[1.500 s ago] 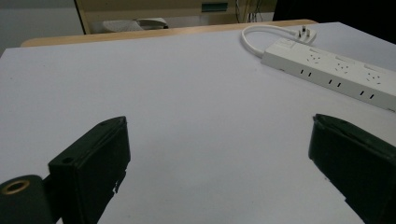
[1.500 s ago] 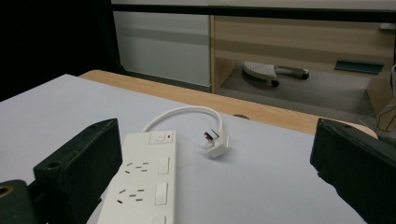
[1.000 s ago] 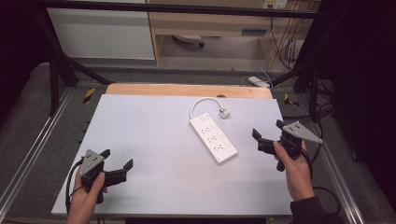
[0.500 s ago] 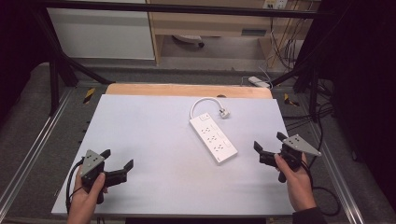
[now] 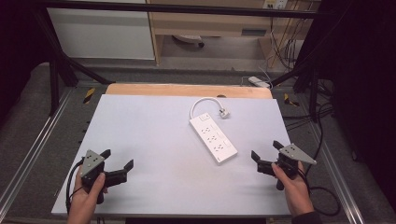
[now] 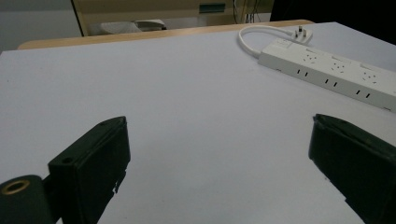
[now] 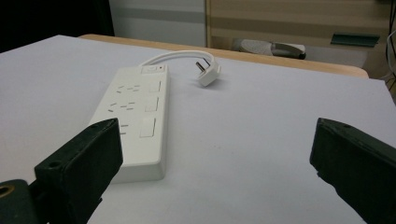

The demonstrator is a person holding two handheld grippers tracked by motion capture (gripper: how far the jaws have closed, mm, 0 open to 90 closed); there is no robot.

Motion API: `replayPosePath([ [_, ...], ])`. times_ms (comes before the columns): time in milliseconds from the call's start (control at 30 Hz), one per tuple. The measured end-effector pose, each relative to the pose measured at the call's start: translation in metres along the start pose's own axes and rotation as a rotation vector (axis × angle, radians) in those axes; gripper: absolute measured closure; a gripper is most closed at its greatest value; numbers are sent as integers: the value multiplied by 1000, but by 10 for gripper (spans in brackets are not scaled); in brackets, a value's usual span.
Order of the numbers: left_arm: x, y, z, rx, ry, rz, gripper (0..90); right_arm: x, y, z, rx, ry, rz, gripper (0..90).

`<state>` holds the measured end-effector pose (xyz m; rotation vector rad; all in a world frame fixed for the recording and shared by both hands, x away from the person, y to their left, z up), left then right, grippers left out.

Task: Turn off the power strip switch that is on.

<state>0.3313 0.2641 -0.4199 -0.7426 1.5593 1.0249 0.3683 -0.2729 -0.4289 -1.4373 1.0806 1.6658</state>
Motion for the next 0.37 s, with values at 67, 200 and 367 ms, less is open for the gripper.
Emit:
replayPosePath([
  [67, 0, 0, 0, 1, -1, -1, 55, 4, -1, 0, -8, -10, 9, 33],
  [200, 0, -1, -1, 3, 0, 0, 55, 19, -6, 3, -38, -22, 64, 35],
  [367, 0, -1, -1, 8, -2, 1, 55, 32, -17, 10, -65, -12, 153, 35],
])
Point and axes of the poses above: each handheld gripper's, and its own axes: y roughly backward along the jaws, x roughly out of its underside, z roughly to its left, the point moved 2 cm from there along -y, roughly forward along the jaws, and after that the axes turned 9 degrees about -z, right-handed, at the moved point
